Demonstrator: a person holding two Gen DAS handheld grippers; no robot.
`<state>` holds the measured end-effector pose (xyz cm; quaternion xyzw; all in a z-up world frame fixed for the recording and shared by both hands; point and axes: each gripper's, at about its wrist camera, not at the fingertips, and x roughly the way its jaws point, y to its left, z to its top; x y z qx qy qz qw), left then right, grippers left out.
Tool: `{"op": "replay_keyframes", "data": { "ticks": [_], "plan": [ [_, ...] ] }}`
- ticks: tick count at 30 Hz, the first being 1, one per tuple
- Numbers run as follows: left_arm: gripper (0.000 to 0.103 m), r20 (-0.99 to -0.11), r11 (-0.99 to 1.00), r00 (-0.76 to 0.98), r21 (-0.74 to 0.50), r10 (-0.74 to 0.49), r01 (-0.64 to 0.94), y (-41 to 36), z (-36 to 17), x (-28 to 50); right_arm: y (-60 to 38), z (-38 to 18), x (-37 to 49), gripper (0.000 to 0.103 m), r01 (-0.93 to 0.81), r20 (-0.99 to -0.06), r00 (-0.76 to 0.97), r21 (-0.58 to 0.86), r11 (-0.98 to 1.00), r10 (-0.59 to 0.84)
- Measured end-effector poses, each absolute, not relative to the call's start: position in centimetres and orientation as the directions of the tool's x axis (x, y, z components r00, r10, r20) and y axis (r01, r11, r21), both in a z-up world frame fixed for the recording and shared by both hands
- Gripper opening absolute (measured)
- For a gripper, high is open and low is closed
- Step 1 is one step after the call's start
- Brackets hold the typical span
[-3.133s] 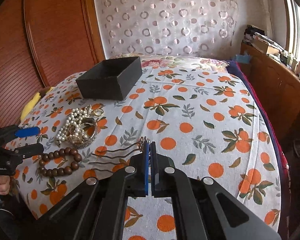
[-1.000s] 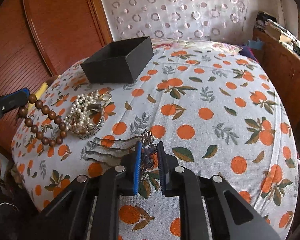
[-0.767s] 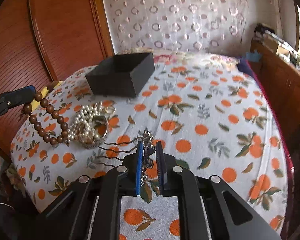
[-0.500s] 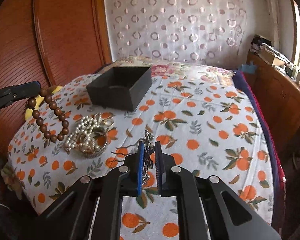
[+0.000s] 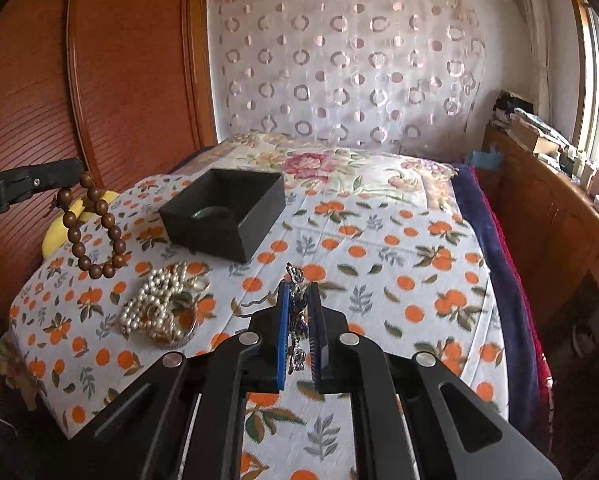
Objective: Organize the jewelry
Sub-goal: 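Carry the bead bracelet over the box with left tool while right tool carries hairpins, then release hairpins into the box with right tool while left tool lowers and releases bead bracelet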
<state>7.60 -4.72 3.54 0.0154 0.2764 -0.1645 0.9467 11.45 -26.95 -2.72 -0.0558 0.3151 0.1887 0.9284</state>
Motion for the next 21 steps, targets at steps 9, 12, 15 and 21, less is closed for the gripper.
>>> {"op": "replay_keyframes", "data": {
  "ticks": [9,12,15,21],
  "plan": [
    [0.012,-0.503,0.952,0.816,-0.042,-0.283,0.304,-3.9,5.3,10.6,-25.0,0.1,14.9,0.01,-0.428,-0.573,0.748,-0.029,0.903,0.336],
    [0.012,-0.493,0.954,0.825,-0.038,-0.276,0.297,-3.5,6.1,11.8,-23.5,0.8,16.3,0.01,-0.457,-0.56,0.745,-0.035,0.889,0.361],
    [0.012,-0.486,0.957,0.833,-0.027,-0.264,0.288,-3.1,6.8,13.2,-22.1,1.3,18.0,0.01,-0.48,-0.55,0.74,-0.029,0.877,0.386],
    [0.012,-0.494,0.962,0.834,-0.024,-0.247,0.271,-2.4,7.2,16.1,-18.9,0.9,22.2,0.01,-0.509,-0.552,0.716,0.008,0.861,0.428]
  ]
}}
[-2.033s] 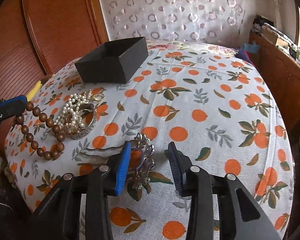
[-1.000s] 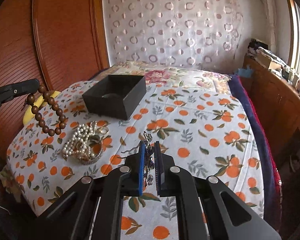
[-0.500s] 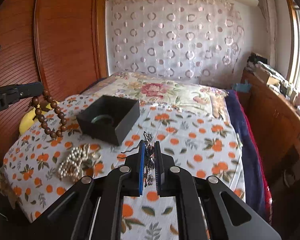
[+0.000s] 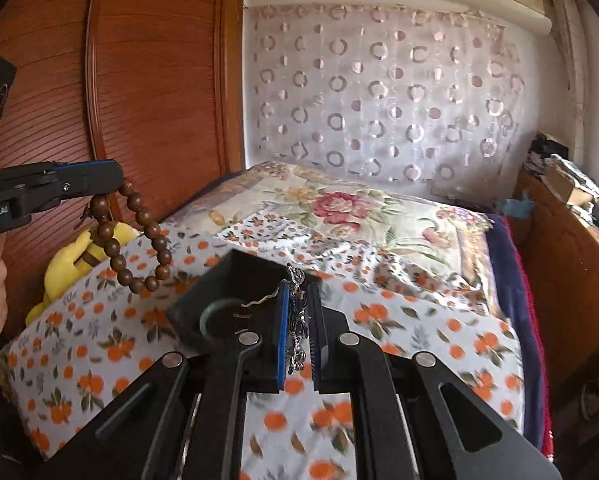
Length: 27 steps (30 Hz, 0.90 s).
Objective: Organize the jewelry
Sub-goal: 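Release hairpins into the box with right tool while left tool lowers and releases bead bracelet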
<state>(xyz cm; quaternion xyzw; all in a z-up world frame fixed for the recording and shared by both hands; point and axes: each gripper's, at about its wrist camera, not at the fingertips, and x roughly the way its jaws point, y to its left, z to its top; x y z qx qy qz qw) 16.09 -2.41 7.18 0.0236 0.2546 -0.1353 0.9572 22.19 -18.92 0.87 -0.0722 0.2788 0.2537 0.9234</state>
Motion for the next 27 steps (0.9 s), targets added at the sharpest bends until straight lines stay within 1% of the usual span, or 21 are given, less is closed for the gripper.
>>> {"op": "replay_keyframes", "data": {
  "ticks": [6,13,23,25,27],
  "plan": [
    [0.012,-0.527,0.965,0.816,-0.028,-0.237,0.262,-1.8,6.1,19.1,-15.9,-2.3,25.0,0.01,-0.548,-0.613,0.644,0.047,0.835,0.457],
    [0.012,-0.558,0.961,0.792,-0.043,-0.25,0.273,-2.3,4.6,21.4,-15.0,-4.5,25.5,0.012,-0.566,-0.648,0.604,0.063,0.822,0.465],
    [0.012,-0.584,0.951,0.762,-0.053,-0.278,0.306,-3.6,3.0,23.1,-17.1,-4.1,25.0,0.013,-0.54,-0.62,0.632,0.078,0.838,0.465],
    [0.012,-0.591,0.949,0.756,-0.052,-0.281,0.312,-3.9,2.6,23.4,-17.8,-4.1,24.8,0.017,-0.526,-0.617,0.641,0.081,0.846,0.458],
    [0.012,-0.598,0.948,0.751,-0.051,-0.281,0.314,-4.1,2.2,23.8,-18.5,-4.3,24.6,0.019,-0.516,-0.617,0.643,0.089,0.852,0.454]
  ]
}}
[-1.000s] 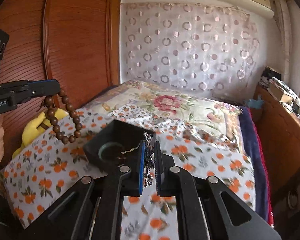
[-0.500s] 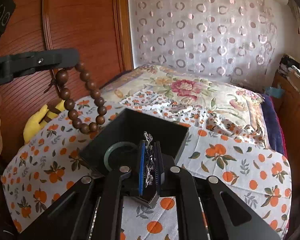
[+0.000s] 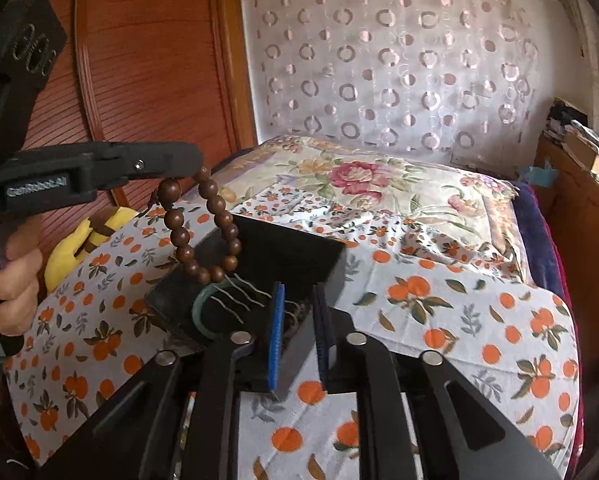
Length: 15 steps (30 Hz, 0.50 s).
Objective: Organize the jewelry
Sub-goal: 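Release hairpins into the box with right tool while left tool lowers and releases bead bracelet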
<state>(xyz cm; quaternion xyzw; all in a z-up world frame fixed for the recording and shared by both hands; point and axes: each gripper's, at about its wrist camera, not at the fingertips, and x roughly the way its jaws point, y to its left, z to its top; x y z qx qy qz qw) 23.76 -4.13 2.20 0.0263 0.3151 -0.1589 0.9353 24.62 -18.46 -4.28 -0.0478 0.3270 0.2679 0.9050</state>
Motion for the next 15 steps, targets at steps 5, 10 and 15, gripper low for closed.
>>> {"op": "replay_keyframes", "data": {
  "ticks": [5,10,15],
  "plan": [
    [0.012,-0.619,0.943,0.725,-0.082,-0.301,0.321,-4.3,1.3,24.5,-19.5,-4.7,24.0,0.019,-0.502,-0.618,0.647,0.095,0.859,0.447],
    [0.012,-0.62,0.933,0.714,-0.088,-0.326,0.349,-5.2,1.4,24.3,-19.8,-4.9,23.6,0.019,-0.501,-0.616,0.648,0.098,0.86,0.447],
    [0.014,-0.642,0.927,0.69,-0.095,-0.335,0.362,-5.6,0.5,24.3,-20.1,-5.3,23.5,0.02,-0.492,-0.625,0.645,0.101,0.865,0.44]
  ]
}}
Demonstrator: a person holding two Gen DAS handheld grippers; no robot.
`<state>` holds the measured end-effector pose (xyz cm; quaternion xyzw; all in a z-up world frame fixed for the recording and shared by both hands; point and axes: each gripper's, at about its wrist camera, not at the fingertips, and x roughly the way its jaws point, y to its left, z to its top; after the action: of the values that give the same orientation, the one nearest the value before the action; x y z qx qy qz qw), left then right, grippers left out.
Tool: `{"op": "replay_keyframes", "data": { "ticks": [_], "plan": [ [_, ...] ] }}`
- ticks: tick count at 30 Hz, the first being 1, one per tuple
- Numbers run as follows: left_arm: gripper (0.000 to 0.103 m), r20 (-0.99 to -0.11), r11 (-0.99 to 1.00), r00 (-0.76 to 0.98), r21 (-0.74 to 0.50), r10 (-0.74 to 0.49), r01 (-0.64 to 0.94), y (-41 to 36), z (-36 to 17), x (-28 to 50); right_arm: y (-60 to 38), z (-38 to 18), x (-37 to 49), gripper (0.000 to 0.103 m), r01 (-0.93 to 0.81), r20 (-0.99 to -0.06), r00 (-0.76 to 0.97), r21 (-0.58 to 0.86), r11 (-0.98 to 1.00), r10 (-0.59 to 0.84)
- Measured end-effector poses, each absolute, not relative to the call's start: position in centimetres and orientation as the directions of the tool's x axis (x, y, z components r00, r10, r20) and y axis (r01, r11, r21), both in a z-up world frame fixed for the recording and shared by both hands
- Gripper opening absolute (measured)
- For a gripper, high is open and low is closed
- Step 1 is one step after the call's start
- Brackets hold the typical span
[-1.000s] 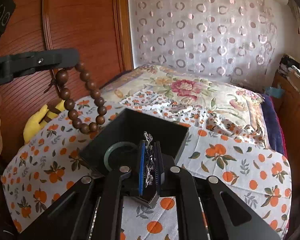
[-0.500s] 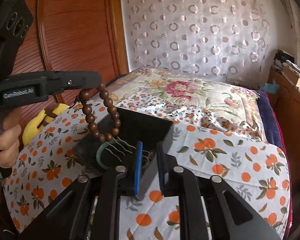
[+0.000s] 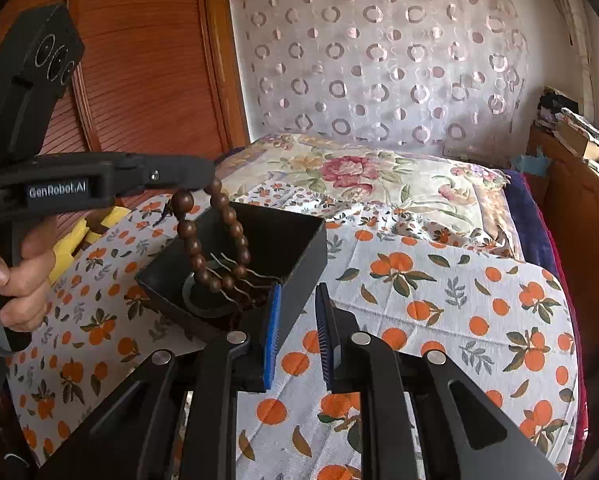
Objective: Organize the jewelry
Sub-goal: 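Release hairpins into the box with right tool while left tool lowers and releases bead bracelet, then grasp the pearl necklace with left tool while right tool grasps a gold ring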
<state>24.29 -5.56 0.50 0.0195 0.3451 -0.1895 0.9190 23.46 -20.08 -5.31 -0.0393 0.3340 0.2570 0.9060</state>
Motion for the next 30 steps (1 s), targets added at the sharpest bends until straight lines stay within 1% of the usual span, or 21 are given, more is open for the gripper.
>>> {"op": "replay_keyframes", "data": {
  "ticks": [2,4,8,13,22,25,30],
  "plan": [
    [0.022,-0.649,0.931,0.688,-0.09,-0.324,0.353,-5.3,0.0,24.1,-20.2,-5.5,23.3,0.019,-0.491,-0.629,0.643,0.1,0.865,0.438],
    [0.027,-0.653,0.938,0.692,-0.086,-0.308,0.336,-4.7,-0.3,23.5,-20.3,-5.6,22.9,0.019,-0.492,-0.631,0.64,0.102,0.865,0.439],
    [0.032,-0.649,0.946,0.708,-0.057,-0.278,0.319,-3.8,-0.7,21.2,-20.7,-5.3,21.9,0.019,-0.493,-0.626,0.64,0.111,0.863,0.446],
    [0.033,-0.662,0.948,0.703,-0.033,-0.259,0.318,-3.2,-2.0,18.1,-20.6,-5.2,19.8,0.019,-0.511,-0.631,0.625,0.113,0.852,0.459],
    [0.033,-0.736,0.945,0.62,-0.084,-0.272,0.315,-2.8,-6.6,14.5,-19.5,-7.5,16.6,0.02,-0.542,-0.685,0.55,0.142,0.828,0.478],
    [0.033,-0.749,0.945,0.603,-0.095,-0.275,0.313,-3.0,-7.5,14.2,-18.8,-8.5,15.9,0.02,-0.556,-0.708,0.522,0.141,0.819,0.476],
    [0.033,-0.756,0.934,0.574,-0.137,-0.314,0.331,-3.4,-8.3,13.4,-18.5,-9.5,15.4,0.019,-0.56,-0.725,0.497,0.151,0.814,0.477]
  ]
}}
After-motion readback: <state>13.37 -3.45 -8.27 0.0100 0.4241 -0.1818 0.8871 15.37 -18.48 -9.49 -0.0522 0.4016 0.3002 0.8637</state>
